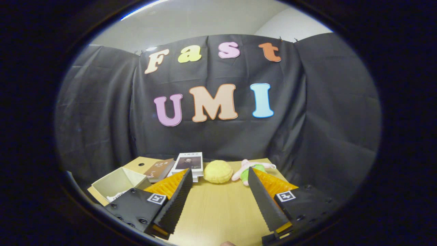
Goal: Open the storage box then place both shoes into the box .Put the left shoe in first, then the right shoe, with the right side of both shoes facing outward in a uniform manner.
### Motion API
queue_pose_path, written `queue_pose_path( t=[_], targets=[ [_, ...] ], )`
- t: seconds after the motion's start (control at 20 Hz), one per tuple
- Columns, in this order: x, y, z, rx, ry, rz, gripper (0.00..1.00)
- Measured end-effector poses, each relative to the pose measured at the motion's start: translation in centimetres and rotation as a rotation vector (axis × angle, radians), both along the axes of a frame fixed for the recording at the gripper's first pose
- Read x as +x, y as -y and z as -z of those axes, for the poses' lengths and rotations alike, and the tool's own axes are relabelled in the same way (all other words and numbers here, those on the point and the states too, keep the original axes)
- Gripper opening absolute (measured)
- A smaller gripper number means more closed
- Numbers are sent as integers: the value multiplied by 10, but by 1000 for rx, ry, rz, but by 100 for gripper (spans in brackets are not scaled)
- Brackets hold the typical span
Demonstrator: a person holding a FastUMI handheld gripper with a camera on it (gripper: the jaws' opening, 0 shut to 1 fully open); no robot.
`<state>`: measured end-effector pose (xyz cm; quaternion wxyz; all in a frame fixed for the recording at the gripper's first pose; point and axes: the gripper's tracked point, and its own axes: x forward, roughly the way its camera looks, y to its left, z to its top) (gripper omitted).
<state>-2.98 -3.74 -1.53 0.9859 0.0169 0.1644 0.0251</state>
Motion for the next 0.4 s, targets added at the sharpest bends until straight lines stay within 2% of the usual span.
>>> queue_pose_path(
  t=[0.4],
  targets=[
    [11, 10, -5, -10, 41, 25, 100]
  ],
)
